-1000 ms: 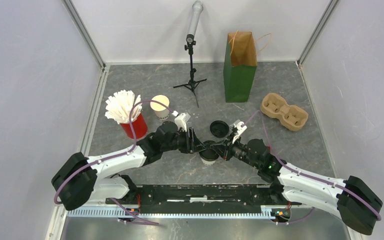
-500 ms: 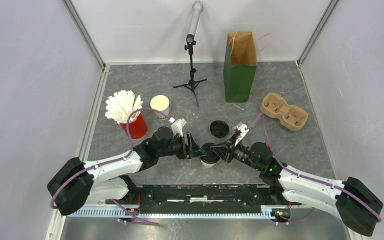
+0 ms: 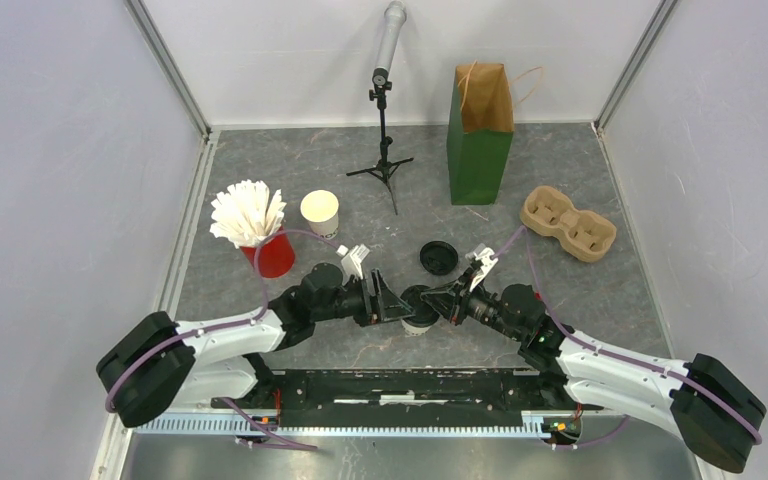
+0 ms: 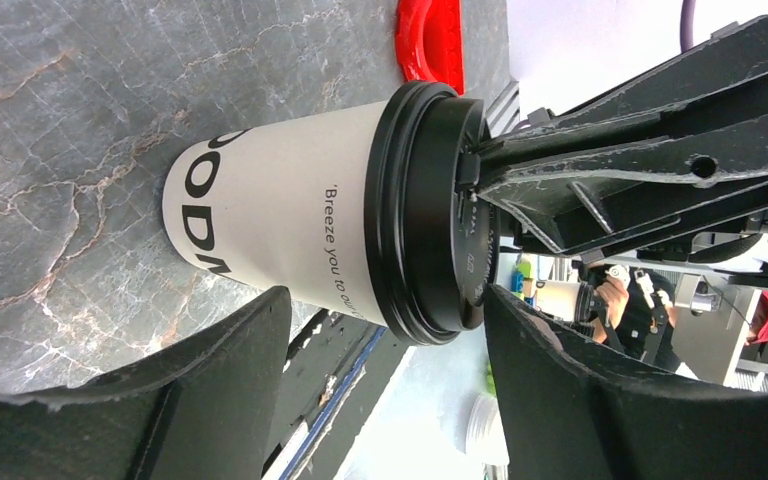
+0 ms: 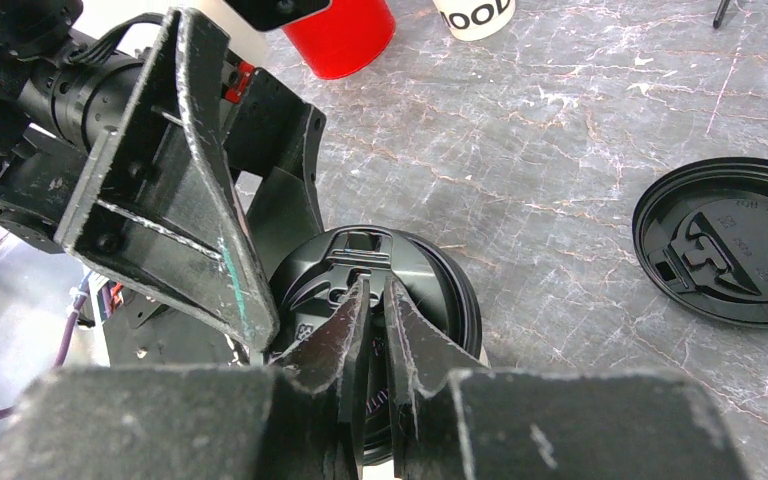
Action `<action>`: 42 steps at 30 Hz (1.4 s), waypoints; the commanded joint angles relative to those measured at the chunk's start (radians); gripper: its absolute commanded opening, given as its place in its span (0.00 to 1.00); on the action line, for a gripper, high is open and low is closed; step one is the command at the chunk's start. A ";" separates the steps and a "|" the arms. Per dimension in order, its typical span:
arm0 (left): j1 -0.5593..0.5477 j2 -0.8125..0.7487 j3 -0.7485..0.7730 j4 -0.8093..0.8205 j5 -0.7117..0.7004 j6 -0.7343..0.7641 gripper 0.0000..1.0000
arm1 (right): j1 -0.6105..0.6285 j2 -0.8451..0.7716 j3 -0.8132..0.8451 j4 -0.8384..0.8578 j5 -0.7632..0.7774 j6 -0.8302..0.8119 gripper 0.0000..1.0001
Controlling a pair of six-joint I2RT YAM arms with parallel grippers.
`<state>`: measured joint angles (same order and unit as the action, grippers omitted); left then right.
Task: Pack the takeout coffee
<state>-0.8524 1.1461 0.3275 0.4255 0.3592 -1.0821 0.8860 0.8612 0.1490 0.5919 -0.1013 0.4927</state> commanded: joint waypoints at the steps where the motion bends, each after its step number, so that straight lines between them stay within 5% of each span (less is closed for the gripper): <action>1: -0.015 0.041 -0.005 0.079 -0.007 -0.049 0.75 | 0.000 0.034 -0.037 -0.140 -0.027 -0.005 0.16; 12: -0.076 0.062 -0.040 -0.099 -0.174 0.004 0.51 | 0.000 0.034 -0.072 -0.127 -0.032 0.009 0.16; 27: -0.183 0.276 -0.028 -0.108 -0.264 0.049 0.42 | 0.000 0.021 -0.180 -0.114 0.004 0.032 0.15; 37: -0.178 0.122 0.056 -0.061 -0.195 0.063 0.63 | -0.001 -0.017 -0.166 -0.150 0.019 0.040 0.16; 42: -0.161 0.039 0.140 -0.139 -0.203 0.090 0.66 | -0.001 -0.056 -0.073 -0.211 0.015 0.023 0.19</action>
<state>-1.0214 1.2427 0.4053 0.4412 0.1493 -1.0801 0.8814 0.8005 0.0826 0.6632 -0.0856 0.5228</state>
